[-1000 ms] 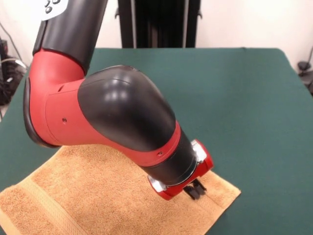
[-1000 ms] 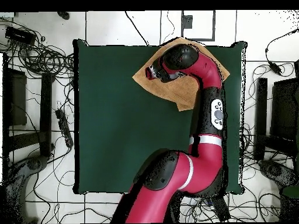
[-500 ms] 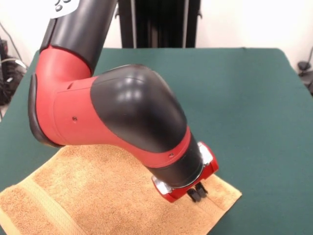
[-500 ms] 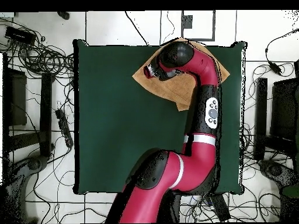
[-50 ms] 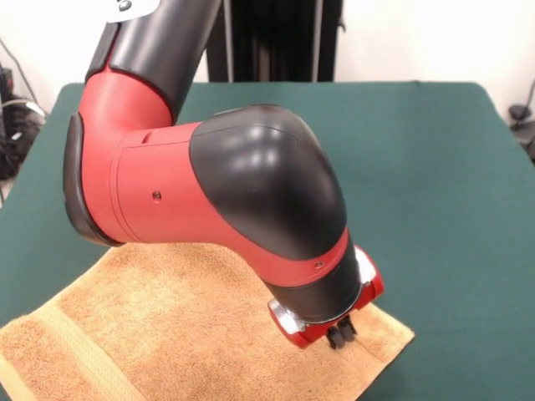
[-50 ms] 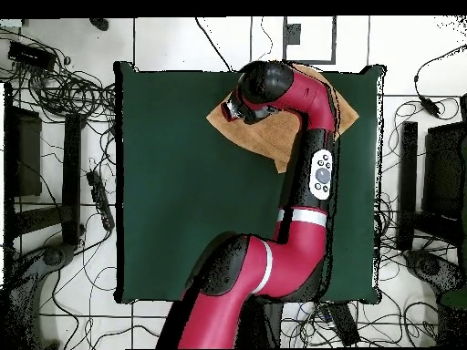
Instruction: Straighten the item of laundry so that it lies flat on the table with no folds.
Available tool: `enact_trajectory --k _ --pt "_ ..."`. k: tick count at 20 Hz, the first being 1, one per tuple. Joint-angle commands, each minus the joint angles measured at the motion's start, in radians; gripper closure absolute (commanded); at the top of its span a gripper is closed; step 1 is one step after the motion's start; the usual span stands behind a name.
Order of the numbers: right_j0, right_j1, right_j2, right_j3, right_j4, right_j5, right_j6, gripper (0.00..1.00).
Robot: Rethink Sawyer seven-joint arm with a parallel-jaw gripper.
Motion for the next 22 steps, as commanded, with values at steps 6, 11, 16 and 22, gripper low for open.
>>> enact_trajectory --k 6,11,16,22 --pt "0.037 0.198 0.090 0.062 -0.147 -0.321 0.175 1.00" --pt "0.030 0.217 0.120 0.068 -0.119 -0.368 0.181 1.00" --pt "0.028 0.232 0.145 0.080 -0.077 -0.433 0.208 1.00" --pt "0.036 0.245 0.152 0.089 -0.047 -0.507 0.246 1.00"
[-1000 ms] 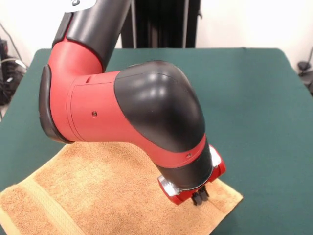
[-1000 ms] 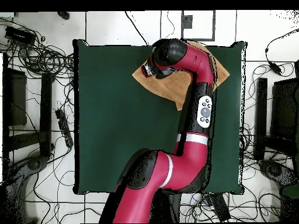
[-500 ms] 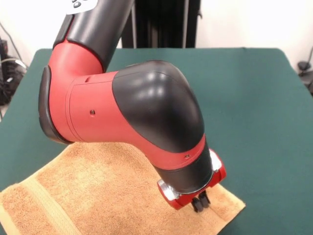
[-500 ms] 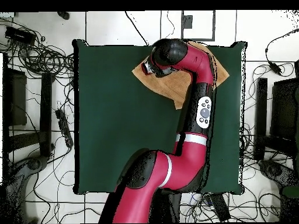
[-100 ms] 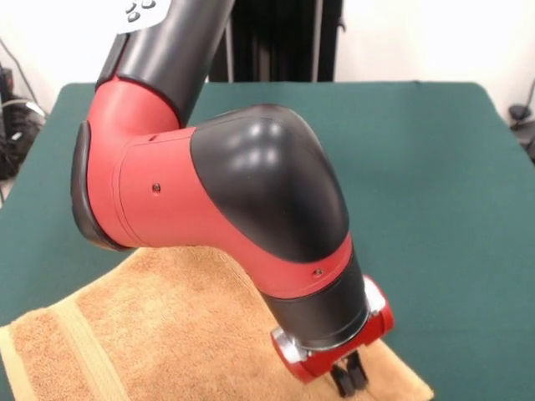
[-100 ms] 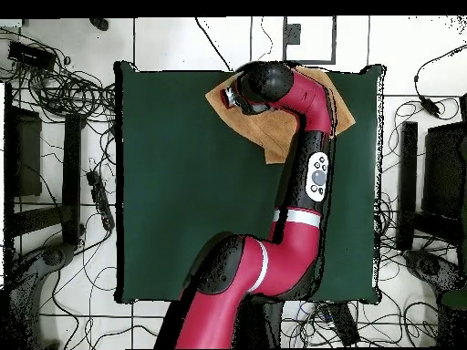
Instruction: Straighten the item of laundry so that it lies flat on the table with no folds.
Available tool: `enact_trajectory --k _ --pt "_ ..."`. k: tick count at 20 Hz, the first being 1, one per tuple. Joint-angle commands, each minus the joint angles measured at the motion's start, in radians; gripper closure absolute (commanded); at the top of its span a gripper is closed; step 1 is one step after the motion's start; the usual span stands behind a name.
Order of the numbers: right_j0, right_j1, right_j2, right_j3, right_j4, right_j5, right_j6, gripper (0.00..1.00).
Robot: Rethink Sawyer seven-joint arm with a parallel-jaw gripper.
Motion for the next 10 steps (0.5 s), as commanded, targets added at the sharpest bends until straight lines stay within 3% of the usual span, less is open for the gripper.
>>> enact_trajectory --k 1,10 --pt "0.030 0.208 0.098 0.150 -0.094 -0.299 0.253 1.00" --pt "0.040 0.207 0.073 0.158 -0.076 -0.322 0.285 1.00"
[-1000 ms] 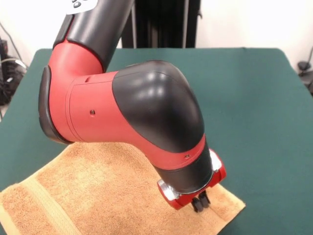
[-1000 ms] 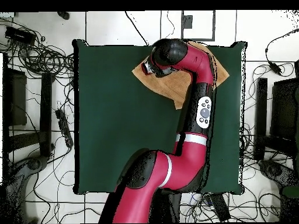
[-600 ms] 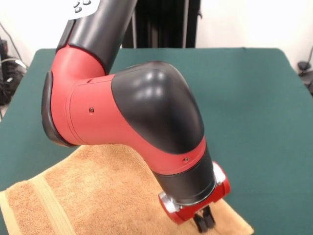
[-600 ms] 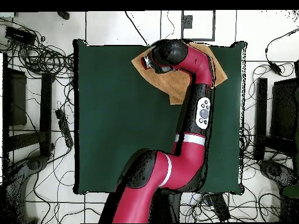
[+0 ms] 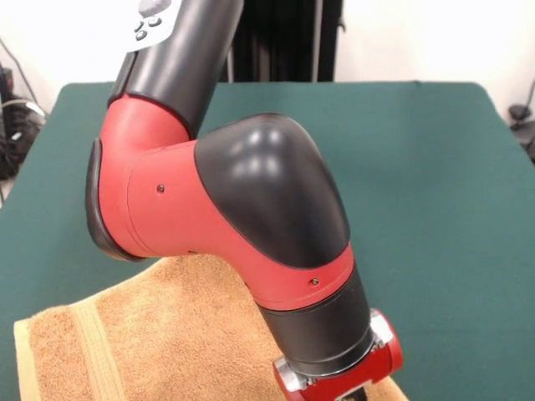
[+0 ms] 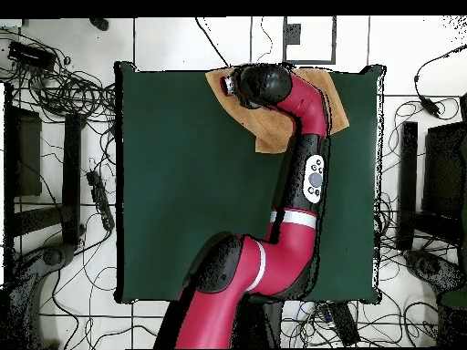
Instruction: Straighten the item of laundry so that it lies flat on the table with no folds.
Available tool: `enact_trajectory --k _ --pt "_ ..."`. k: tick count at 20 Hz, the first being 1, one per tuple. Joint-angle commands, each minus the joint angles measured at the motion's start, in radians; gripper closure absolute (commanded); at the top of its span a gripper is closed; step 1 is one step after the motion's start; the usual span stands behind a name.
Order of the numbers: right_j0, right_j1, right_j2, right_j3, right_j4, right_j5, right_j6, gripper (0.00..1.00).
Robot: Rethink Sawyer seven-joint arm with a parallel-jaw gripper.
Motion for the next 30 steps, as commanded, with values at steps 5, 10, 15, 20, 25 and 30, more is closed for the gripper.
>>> enact_trajectory --k 5,10,15,20,25,30 --pt "0.035 0.189 0.047 0.170 -0.100 -0.178 0.275 1.00" --pt "0.029 0.175 0.025 0.174 -0.105 -0.109 0.233 1.00" --pt "0.007 0.136 -0.001 0.191 -0.091 0.018 0.158 1.00" --pt "-0.004 0.108 0.009 0.191 -0.082 0.107 0.145 1.00" --pt "-0.015 0.084 0.023 0.181 -0.090 0.203 0.125 1.00" --pt "-0.020 0.061 0.025 0.158 -0.133 0.291 0.075 1.00"
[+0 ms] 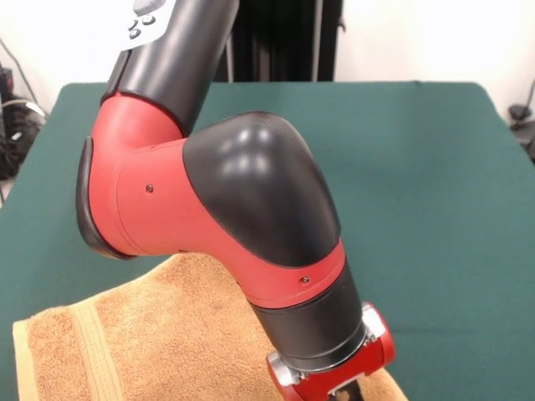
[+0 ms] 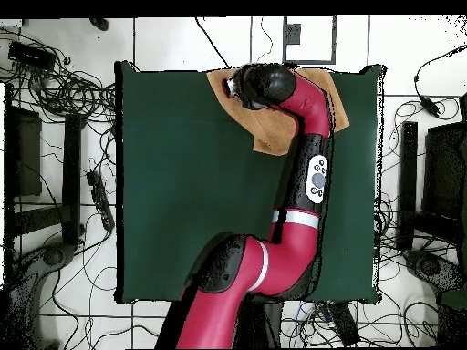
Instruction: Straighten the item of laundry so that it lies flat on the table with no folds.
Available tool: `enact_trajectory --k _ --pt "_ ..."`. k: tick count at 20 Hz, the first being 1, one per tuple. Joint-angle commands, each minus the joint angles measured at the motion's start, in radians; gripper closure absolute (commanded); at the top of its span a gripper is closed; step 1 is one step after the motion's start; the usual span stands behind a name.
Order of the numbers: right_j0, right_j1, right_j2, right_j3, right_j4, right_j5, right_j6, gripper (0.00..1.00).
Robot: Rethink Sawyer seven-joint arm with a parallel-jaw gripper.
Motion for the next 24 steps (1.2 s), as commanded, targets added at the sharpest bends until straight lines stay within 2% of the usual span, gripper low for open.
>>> enact_trajectory --k 1,7,14,20,24 --pt "-0.011 0.061 0.021 0.157 -0.131 0.243 0.068 1.00" --pt "-0.020 0.024 0.032 0.162 -0.142 0.317 0.072 1.00" --pt "-0.029 -0.015 0.042 0.185 -0.128 0.339 0.106 1.00" --pt "-0.033 -0.061 0.012 0.228 -0.082 0.333 0.128 1.00" --pt "-0.051 -0.105 -0.017 0.271 -0.068 0.358 0.089 1.00"
